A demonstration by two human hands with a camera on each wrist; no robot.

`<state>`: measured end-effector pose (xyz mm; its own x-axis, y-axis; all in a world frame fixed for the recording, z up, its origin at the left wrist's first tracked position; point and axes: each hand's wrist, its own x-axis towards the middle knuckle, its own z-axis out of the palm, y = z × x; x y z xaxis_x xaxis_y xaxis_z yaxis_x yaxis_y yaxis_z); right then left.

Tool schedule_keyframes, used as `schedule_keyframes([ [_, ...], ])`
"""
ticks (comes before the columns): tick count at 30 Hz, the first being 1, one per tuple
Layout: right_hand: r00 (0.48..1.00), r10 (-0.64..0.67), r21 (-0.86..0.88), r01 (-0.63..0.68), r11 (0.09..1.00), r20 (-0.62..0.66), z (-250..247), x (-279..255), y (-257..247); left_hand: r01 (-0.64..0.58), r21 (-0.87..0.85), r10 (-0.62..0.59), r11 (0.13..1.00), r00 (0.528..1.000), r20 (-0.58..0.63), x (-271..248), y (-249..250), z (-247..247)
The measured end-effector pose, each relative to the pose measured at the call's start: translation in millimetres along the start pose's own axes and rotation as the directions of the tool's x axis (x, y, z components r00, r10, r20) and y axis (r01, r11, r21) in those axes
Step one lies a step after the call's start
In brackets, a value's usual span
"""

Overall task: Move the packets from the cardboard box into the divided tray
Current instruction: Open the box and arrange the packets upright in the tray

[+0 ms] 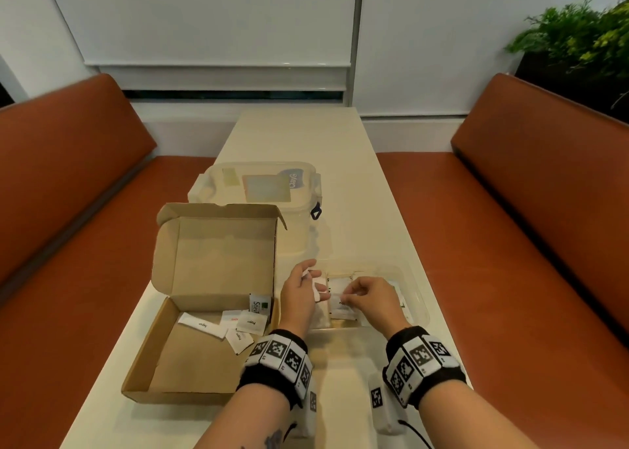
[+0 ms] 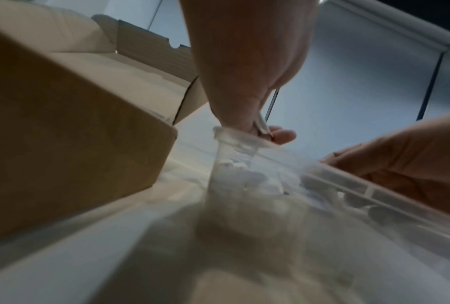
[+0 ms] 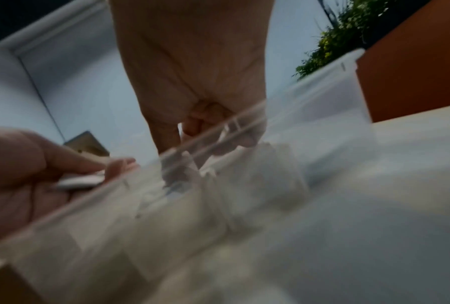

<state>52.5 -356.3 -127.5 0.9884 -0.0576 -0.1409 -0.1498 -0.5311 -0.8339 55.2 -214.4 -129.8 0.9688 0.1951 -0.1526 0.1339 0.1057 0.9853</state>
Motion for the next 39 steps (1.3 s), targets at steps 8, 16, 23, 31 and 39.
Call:
schedule_keyframes([
  [8, 0.996, -0.030, -0.294, 0.004, 0.956, -0.083, 17.3, 6.0, 9.3, 0.039, -0.039, -0.039, 0.998, 0.999, -0.003, 2.7, -9.3, -5.3],
  [16, 0.992, -0.125, -0.496, 0.113, 0.861, 0.009, 19.5, 7.3, 5.2, 0.066, -0.068, -0.064, 0.996, 0.998, 0.028, 2.2, -6.5, -4.5],
  [23, 0.997, -0.075, -0.567, 0.067, 0.821, 0.008, 22.1, 12.0, 3.2, 0.112, -0.063, -0.107, 0.992, 0.991, 0.076, 1.6, -2.9, -5.2],
  [31, 0.980, -0.187, -0.246, 0.164, 0.955, -0.072, 17.8, 9.4, 0.3, 0.219, -0.137, -0.185, 0.966, 0.957, 0.226, -3.6, 8.7, -6.4],
  [39, 0.982, -0.189, 0.041, 0.189, 0.981, -0.006, -1.8, 6.1, -27.1, 0.127, 0.100, -0.158, 0.987, 0.883, 0.441, -12.2, 11.9, 0.9],
])
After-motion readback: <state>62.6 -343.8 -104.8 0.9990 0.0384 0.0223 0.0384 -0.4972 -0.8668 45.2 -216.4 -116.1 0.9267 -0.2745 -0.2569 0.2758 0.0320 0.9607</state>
